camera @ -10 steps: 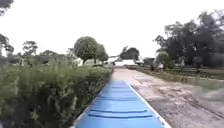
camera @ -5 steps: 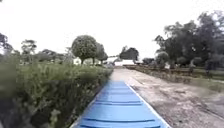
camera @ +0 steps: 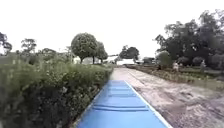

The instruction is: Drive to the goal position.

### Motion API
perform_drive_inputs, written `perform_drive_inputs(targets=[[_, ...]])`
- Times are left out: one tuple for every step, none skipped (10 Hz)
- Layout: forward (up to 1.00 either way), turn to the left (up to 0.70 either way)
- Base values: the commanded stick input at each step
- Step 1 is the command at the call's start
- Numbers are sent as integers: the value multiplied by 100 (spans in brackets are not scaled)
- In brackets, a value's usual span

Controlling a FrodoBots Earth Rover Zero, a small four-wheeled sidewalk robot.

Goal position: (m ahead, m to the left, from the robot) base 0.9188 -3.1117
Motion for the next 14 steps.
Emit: perform_drive_inputs(targets=[[50,0],[50,0],[50,0],[50,0],[50,0],[50,0],[50,-19],[50,-48],[50,-50],[50,0],[50,0],[50,0],[50,0],[50,0]])
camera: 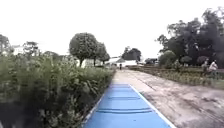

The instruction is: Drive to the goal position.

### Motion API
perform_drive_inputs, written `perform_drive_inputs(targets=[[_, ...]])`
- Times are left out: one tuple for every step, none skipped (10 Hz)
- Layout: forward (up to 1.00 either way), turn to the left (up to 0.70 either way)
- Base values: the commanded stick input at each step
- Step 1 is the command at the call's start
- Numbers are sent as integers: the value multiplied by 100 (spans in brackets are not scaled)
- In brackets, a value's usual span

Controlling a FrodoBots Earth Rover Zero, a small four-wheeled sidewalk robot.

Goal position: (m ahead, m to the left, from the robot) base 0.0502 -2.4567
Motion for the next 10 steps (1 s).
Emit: perform_drive_inputs(targets=[[50,0],[50,0],[50,0],[50,0],[50,0],[50,0],[50,0],[50,0],[50,0],[50,0]])
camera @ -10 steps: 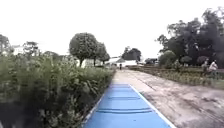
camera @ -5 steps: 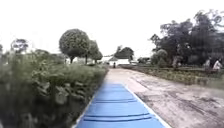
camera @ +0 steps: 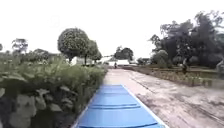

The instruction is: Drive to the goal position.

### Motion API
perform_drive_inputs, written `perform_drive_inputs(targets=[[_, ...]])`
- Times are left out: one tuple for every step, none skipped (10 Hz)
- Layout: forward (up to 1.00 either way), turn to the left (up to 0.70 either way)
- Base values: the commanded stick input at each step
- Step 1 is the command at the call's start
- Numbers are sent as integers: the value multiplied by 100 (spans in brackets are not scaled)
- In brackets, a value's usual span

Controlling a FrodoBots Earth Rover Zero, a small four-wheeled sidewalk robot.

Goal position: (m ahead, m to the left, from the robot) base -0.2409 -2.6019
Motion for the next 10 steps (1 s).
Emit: perform_drive_inputs(targets=[[50,0],[50,0],[50,0],[50,0],[50,0],[50,0],[50,0],[50,0],[50,0],[50,0]])
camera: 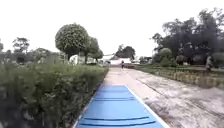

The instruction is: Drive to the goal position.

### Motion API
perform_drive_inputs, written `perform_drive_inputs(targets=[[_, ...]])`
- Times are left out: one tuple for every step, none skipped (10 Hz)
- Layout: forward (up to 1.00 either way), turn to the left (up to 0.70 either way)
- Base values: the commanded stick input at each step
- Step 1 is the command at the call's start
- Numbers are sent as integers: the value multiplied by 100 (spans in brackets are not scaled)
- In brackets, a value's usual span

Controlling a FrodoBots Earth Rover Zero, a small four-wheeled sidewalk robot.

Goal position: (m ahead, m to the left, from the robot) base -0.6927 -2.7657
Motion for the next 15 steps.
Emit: perform_drive_inputs(targets=[[50,0],[50,0],[50,0],[50,0],[50,0],[50,0],[50,0],[50,0],[50,0],[50,0],[50,0],[50,0],[50,0],[50,0],[50,-33]])
